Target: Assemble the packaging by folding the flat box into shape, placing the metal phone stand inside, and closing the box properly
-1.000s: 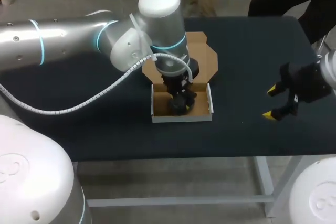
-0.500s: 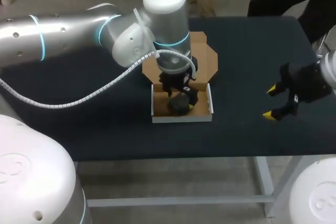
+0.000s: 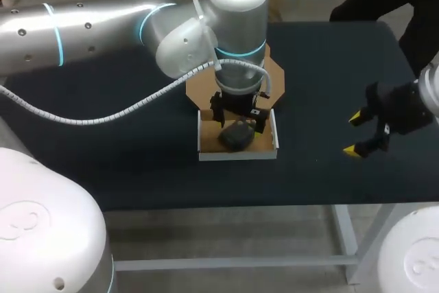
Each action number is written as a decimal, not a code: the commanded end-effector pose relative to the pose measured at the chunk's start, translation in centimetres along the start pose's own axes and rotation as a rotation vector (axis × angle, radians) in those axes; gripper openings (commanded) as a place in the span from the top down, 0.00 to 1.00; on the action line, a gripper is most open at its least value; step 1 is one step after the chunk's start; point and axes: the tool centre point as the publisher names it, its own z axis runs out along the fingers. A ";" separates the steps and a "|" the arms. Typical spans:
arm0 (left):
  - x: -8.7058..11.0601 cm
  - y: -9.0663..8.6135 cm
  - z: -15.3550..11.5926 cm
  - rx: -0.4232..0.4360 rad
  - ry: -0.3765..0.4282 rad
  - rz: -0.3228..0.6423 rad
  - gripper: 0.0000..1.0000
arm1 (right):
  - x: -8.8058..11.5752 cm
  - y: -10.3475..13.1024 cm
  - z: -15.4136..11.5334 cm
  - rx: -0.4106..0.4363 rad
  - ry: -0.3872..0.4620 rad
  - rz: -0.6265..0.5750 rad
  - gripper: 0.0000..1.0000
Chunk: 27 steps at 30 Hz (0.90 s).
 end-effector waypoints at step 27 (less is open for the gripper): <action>-1.9 0.2 0.4 -0.122 0.017 -0.214 0.00 | 0.0 -0.1 0.0 -0.004 0.001 -0.001 0.00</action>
